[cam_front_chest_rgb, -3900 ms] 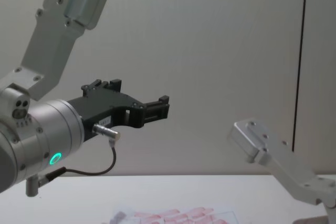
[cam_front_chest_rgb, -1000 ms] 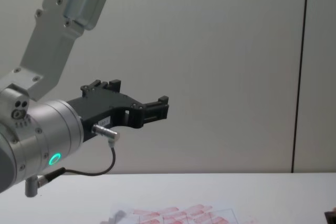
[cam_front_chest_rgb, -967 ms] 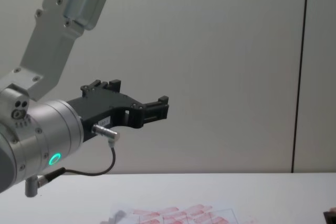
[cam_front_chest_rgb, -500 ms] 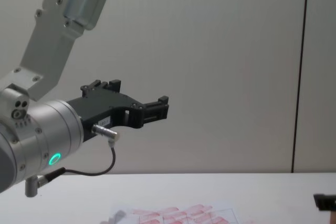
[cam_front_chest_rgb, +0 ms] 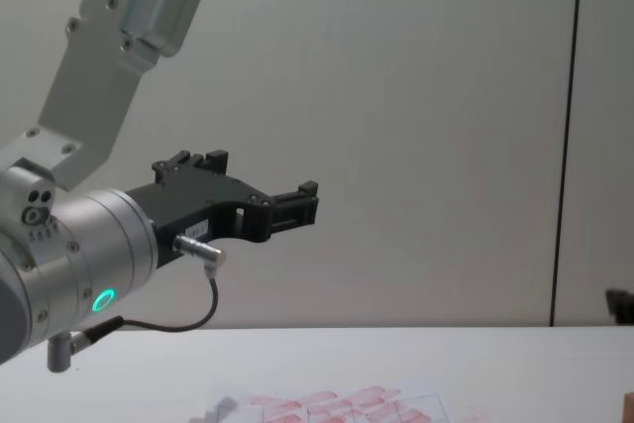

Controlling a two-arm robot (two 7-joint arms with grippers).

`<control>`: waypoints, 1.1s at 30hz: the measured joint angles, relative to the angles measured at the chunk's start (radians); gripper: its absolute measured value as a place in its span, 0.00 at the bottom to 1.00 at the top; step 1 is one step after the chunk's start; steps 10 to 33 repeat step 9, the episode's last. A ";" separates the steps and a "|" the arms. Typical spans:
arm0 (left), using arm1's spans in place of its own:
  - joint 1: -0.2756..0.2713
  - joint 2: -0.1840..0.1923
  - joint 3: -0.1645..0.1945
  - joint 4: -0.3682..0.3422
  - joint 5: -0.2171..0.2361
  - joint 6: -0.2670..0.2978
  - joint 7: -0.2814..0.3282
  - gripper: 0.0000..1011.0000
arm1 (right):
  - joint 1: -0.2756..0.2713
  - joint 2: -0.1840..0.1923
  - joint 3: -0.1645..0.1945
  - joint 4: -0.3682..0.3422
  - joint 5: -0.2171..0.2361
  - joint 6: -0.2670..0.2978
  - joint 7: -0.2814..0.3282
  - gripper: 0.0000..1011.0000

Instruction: Use the one hand to pick up the stamp and affix it onto the A4 paper.

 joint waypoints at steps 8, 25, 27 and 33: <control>0.000 0.000 0.000 0.000 0.000 0.000 0.000 0.99 | -0.030 0.022 0.016 -0.045 -0.001 -0.069 -0.003 0.99; 0.000 0.000 0.000 0.000 0.000 0.000 0.000 0.99 | -0.032 0.024 0.018 -0.048 -0.001 -0.074 -0.003 0.99; 0.000 0.000 0.000 0.000 0.000 0.000 0.000 0.99 | -0.032 0.024 0.018 -0.048 -0.001 -0.074 -0.003 0.99; 0.000 0.000 0.000 0.000 0.000 0.000 0.000 0.99 | -0.032 0.024 0.018 -0.048 -0.001 -0.074 -0.003 0.99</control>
